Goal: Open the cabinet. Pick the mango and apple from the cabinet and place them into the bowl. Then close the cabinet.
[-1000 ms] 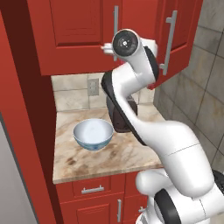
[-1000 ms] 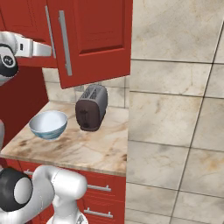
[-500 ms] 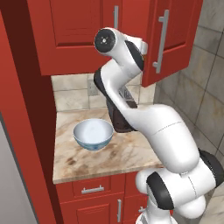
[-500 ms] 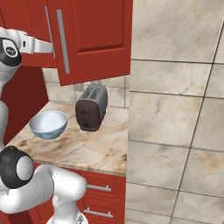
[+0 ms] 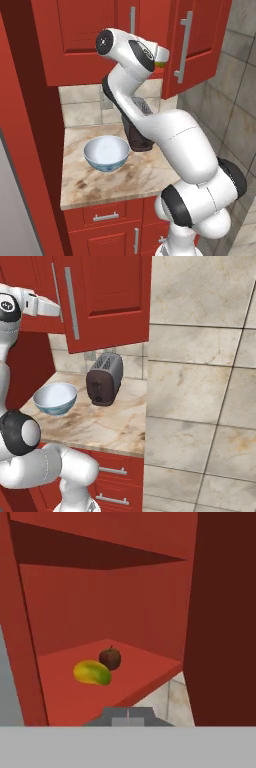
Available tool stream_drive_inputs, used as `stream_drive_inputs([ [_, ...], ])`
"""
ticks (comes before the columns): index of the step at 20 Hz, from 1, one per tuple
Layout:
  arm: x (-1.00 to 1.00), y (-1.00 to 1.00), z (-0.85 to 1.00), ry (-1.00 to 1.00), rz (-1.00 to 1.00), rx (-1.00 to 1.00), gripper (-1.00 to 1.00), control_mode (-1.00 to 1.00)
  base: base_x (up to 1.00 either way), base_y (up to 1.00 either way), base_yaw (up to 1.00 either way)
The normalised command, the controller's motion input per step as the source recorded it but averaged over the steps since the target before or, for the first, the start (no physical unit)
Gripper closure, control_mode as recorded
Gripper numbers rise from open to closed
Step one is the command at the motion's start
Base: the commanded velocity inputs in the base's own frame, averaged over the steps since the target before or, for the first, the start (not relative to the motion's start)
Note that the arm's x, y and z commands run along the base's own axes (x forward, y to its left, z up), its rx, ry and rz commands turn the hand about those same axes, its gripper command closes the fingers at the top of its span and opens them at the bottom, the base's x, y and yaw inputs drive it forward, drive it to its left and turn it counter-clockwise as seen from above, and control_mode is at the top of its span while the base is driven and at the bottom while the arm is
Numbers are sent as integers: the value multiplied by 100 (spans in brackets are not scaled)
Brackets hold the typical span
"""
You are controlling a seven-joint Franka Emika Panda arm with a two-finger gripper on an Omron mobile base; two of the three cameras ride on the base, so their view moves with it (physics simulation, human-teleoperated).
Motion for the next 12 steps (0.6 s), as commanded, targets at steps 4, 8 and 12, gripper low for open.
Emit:
stream_drive_inputs([
  [4, -5, -44, 0, 0, -19, 0, 100, -100, 0, 0, 0],
  [8, -17, -47, 0, 0, -19, -1, 100, -100, 0, 0, 0],
  [12, -53, -55, 0, 0, -20, -1, 100, -100, 0, 0, 0],
])
